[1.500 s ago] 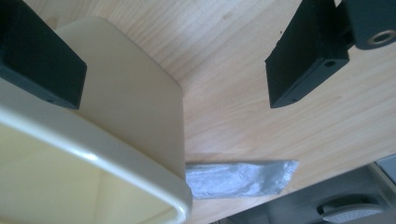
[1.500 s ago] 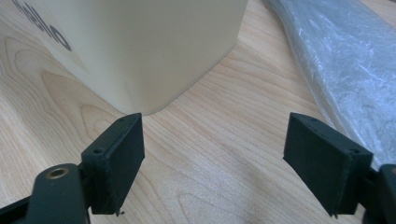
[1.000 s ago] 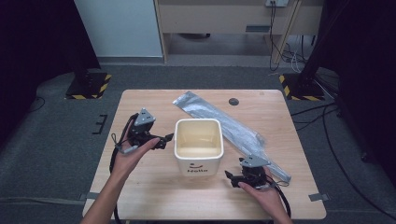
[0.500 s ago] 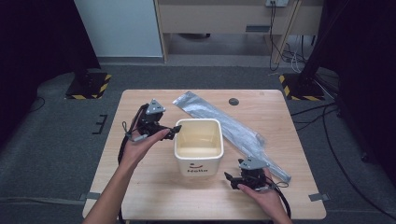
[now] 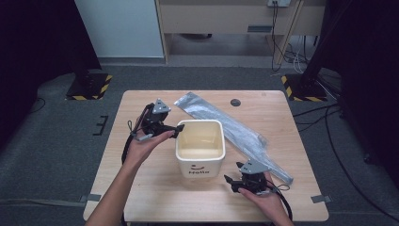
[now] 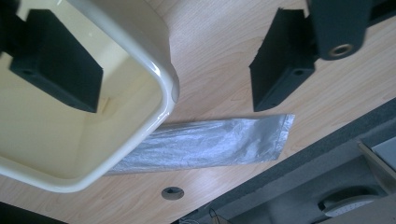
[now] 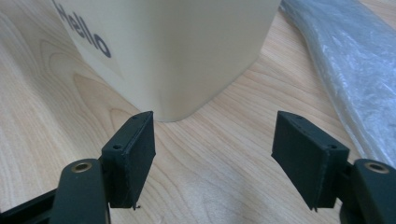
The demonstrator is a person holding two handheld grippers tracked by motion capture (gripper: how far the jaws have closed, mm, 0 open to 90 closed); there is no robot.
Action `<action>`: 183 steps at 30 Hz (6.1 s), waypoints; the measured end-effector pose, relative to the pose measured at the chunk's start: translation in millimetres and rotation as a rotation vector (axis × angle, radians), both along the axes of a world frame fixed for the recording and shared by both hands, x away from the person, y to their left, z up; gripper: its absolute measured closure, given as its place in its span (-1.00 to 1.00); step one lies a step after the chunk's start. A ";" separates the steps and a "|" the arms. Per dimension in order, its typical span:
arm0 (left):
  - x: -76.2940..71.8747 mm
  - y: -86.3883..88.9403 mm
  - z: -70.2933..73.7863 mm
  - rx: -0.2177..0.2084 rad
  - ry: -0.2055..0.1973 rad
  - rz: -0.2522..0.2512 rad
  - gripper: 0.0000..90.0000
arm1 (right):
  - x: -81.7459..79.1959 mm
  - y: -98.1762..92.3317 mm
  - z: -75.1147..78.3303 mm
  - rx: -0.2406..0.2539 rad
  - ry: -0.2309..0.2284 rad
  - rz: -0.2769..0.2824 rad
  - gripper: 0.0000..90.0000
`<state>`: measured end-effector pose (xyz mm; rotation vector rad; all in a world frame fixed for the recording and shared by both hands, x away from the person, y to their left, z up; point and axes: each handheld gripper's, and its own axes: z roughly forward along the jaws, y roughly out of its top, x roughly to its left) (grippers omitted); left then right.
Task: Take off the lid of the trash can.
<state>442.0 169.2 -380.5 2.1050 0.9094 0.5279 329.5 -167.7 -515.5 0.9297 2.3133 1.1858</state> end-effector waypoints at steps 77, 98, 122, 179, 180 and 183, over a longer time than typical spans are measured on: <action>-14.0 0.6 36.6 -0.024 -0.034 -0.115 0.64 | 2.3 24.5 9.0 0.094 -0.056 0.090 0.23; -30.4 39.4 48.1 -0.115 -0.030 0.034 0.65 | -0.8 27.8 9.0 0.087 -0.059 0.109 0.16; -26.4 88.4 46.3 -0.156 -0.055 0.165 0.65 | 6.8 1.9 11.1 0.088 -0.057 0.035 0.14; -0.5 172.6 -56.3 -0.062 0.108 0.329 0.66 | 12.5 -20.5 4.2 0.066 -0.047 -0.037 0.15; 2.5 172.0 -61.8 -0.050 0.123 0.332 0.66 | 12.4 -20.2 4.0 0.065 -0.047 -0.037 0.15; 5.8 172.8 -66.6 -0.024 0.141 0.334 0.66 | 12.0 -19.8 4.0 0.070 -0.044 -0.040 0.15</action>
